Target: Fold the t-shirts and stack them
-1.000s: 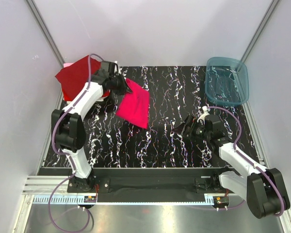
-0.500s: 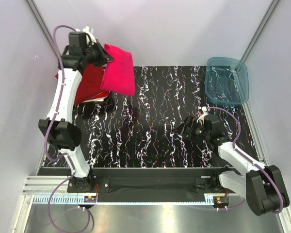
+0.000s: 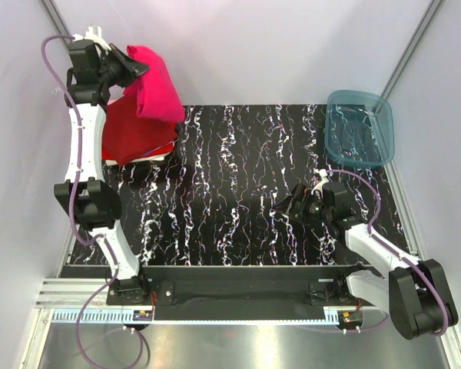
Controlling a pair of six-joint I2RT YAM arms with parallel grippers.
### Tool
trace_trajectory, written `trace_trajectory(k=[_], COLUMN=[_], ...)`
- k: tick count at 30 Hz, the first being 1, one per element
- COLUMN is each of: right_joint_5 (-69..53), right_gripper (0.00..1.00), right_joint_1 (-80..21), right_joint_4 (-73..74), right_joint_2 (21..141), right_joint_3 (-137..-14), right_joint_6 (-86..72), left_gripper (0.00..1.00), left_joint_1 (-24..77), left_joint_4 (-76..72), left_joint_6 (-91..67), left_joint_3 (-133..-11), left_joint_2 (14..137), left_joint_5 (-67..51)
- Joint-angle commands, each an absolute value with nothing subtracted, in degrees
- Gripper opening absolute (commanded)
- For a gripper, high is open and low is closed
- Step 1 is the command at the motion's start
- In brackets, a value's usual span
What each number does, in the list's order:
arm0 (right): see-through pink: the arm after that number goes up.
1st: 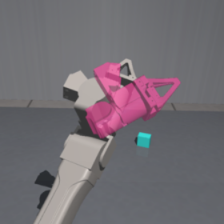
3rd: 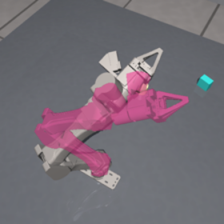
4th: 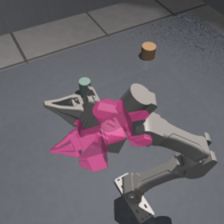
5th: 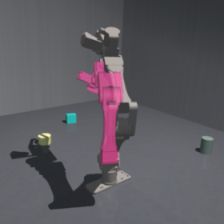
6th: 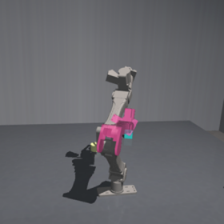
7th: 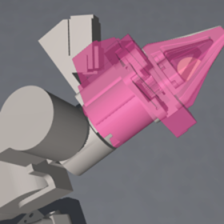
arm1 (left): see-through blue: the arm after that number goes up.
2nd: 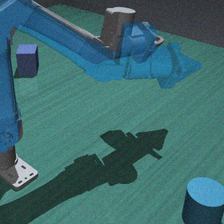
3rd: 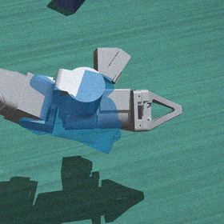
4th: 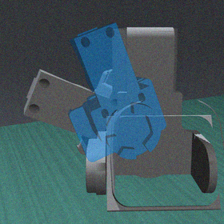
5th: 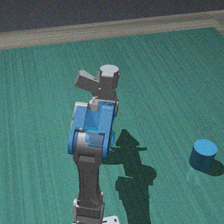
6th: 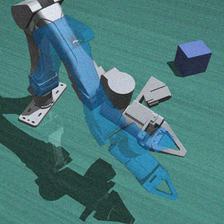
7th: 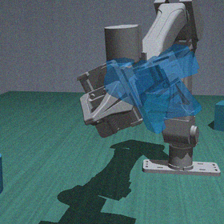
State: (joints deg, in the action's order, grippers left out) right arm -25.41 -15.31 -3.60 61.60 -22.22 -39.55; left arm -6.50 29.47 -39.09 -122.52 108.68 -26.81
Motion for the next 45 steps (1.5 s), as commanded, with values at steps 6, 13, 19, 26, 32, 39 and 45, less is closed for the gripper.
trace_trajectory(k=[6, 13, 19, 26, 32, 39, 45], right_joint_5=[-26.01, -26.28, -26.63, -26.63, -26.81, -26.89, -26.98], right_gripper=[1.00, 1.00, 1.00, 1.00, 1.00, 1.00, 1.00], right_joint_1=[-15.03, -14.94, -14.85, -14.77, -14.68, -14.59, -14.59], right_joint_4=[-5.18, -5.36, -5.45, -5.36, -5.45, -5.54, -5.45], right_joint_2=[62.93, 62.84, 63.63, 63.54, 63.90, 63.90, 64.07], right_joint_3=[-23.73, -23.73, -23.91, -23.91, -23.99, -23.99, -23.99], right_joint_6=[-39.55, -39.55, -39.55, -39.64, -39.55, -39.64, -39.64], left_gripper=[0.00, 0.00, 0.00, 0.00, 0.00, 0.04, 0.46], left_joint_1=[-11.33, -18.27, -21.97, -22.59, -23.20, -23.20, -23.29], left_joint_4=[13.20, 9.93, 9.31, 12.21, 15.55, 23.28, 29.87], left_joint_6=[-45.44, -43.42, -42.28, -40.96, -38.15, -35.42, -35.33], left_joint_3=[-115.43, -102.58, -95.81, -95.54, -94.04, -98.35, -100.80], left_joint_2=[105.84, 104.41, 102.83, 103.97, 104.14, 108.28, 110.03], left_joint_5=[-31.38, -32.17, -30.42, -26.99, -21.71, -17.59, -11.17])
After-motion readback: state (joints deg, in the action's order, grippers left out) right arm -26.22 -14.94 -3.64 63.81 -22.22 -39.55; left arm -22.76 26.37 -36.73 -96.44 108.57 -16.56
